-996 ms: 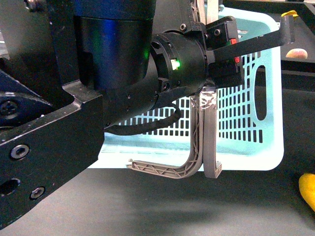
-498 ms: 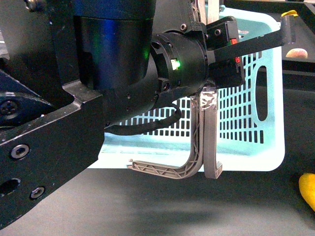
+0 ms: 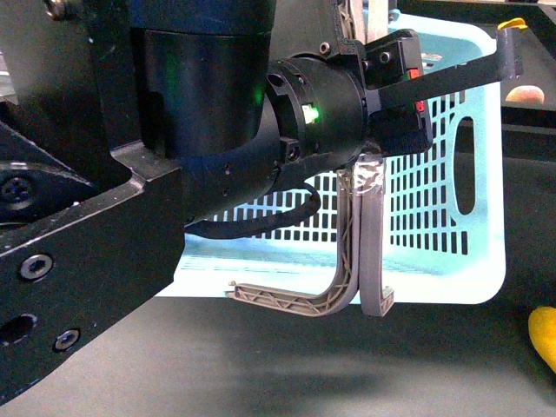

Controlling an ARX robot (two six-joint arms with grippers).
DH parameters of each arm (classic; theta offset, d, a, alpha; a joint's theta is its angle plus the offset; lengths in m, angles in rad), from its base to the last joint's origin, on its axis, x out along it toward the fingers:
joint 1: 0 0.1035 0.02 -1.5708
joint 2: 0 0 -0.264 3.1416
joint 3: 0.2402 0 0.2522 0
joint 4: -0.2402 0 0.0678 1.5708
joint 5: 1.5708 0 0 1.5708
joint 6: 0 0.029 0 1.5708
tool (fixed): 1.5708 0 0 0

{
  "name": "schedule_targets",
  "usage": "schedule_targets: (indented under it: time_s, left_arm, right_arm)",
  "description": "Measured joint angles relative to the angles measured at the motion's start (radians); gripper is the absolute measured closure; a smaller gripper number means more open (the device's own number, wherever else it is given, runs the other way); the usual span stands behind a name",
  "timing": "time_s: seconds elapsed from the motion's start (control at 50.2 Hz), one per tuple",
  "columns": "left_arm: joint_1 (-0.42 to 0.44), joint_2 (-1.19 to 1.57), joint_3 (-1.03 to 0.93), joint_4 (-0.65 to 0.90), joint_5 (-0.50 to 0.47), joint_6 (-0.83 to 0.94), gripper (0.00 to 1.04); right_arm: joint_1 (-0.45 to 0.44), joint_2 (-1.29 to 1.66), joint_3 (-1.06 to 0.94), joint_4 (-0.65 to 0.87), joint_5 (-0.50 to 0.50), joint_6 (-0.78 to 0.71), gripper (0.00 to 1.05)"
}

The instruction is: Pick mango with right arm and hold basket with left

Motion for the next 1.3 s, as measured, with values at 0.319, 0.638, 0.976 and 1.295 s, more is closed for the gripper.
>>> schedule_targets:
  time_s: [0.319, 0.638, 0.976, 1.295]
  left_arm:
    - [0.000, 0.000, 0.000, 0.000, 0.000, 0.000, 0.89]
    - [0.000, 0.000, 0.000, 0.000, 0.000, 0.000, 0.89]
    - [0.000, 0.000, 0.000, 0.000, 0.000, 0.000, 0.89]
    - [0.000, 0.000, 0.000, 0.000, 0.000, 0.000, 0.89]
  right_arm:
    - [-0.044, 0.605, 0.162, 0.249, 0.005, -0.029, 0.08]
    - [-0.064, 0.929, 0.353, 0.251, -0.003, -0.030, 0.08]
    - [-0.103, 1.156, 0.500, 0.241, -0.002, -0.067, 0.08]
    - [-0.134, 1.295, 0.600, 0.220, -0.005, -0.081, 0.08]
